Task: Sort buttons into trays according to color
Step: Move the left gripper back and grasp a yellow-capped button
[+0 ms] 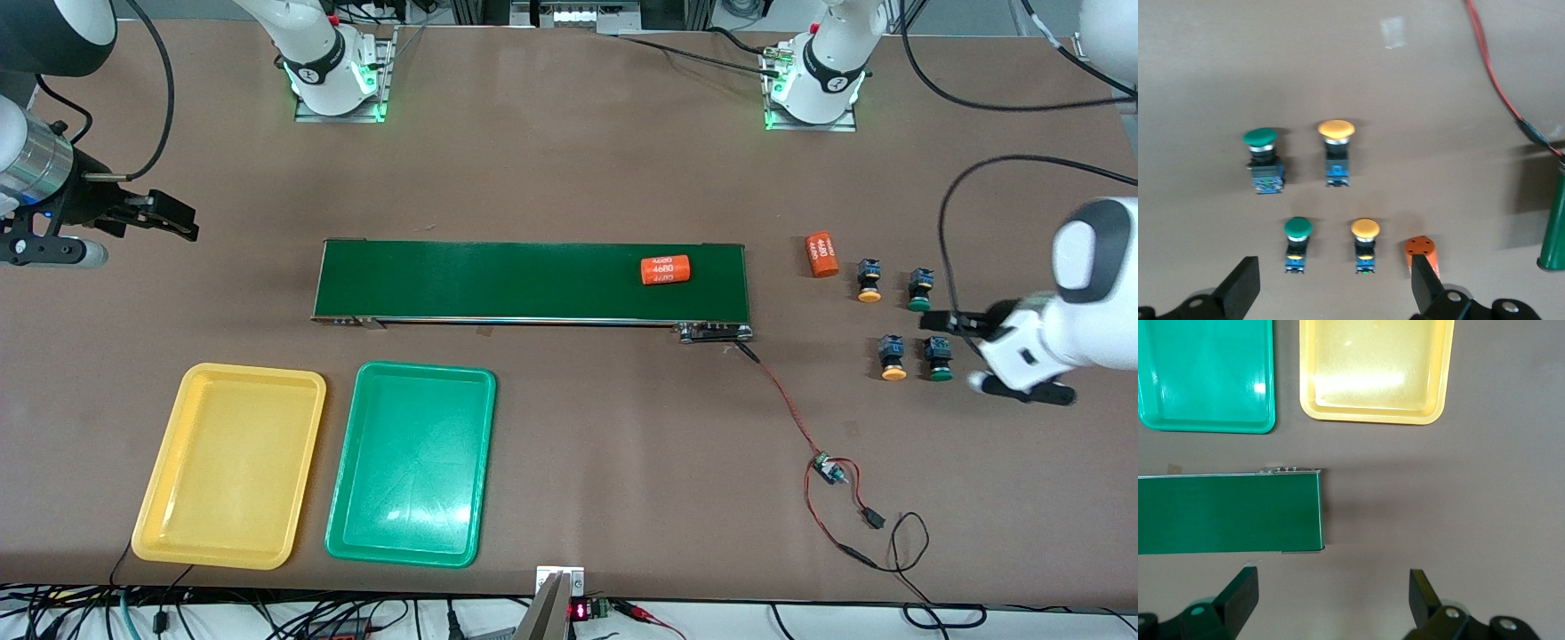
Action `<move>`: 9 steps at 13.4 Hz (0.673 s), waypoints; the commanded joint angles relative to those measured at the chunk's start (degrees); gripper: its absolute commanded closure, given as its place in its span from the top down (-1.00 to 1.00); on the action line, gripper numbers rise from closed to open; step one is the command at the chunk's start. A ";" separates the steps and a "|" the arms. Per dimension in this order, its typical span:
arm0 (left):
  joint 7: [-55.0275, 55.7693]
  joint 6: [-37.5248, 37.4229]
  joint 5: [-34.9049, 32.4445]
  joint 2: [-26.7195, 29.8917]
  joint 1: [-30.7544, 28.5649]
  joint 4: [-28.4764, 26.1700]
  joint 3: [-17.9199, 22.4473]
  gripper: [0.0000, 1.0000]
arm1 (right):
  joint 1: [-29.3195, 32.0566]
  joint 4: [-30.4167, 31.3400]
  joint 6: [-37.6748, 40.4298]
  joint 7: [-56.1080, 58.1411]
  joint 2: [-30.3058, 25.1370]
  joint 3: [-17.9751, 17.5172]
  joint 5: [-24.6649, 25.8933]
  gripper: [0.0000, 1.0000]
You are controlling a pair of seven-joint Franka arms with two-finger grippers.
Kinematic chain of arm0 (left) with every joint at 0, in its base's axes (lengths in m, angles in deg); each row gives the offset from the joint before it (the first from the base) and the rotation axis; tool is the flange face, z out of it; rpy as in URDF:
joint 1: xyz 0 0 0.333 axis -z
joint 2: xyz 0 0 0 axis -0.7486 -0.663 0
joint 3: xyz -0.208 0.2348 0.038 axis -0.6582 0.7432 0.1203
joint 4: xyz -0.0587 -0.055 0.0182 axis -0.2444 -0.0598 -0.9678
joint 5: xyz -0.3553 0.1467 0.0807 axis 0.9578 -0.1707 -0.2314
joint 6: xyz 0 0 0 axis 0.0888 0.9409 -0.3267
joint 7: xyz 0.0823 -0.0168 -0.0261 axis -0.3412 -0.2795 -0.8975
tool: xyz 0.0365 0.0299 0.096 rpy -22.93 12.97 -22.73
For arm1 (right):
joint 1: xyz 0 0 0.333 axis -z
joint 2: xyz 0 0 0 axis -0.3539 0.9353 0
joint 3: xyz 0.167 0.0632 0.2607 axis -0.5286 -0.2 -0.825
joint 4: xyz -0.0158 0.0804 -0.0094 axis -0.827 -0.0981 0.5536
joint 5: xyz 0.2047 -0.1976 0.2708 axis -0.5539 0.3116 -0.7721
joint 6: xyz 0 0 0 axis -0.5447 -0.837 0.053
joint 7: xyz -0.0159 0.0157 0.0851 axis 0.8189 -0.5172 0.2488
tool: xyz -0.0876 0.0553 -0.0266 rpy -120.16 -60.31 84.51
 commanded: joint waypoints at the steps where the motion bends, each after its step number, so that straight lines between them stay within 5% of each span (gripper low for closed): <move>1: 1.33 -2.07 -0.88 -4.07 0.01 4.31 -0.58 1.00 | -0.01 0.08 -0.03 0.01 -0.19 0.02 -0.70 1.00; 3: 5.78 -0.50 -0.88 -4.77 -0.34 0.82 -0.58 1.00 | -0.09 0.08 -0.11 0.01 -0.19 -0.07 -0.70 1.00; 9: 9.24 23.38 -2.45 -2.58 -1.74 -16.85 -0.14 1.00 | -0.09 0.08 -0.03 0.01 -0.19 0.02 -0.70 1.00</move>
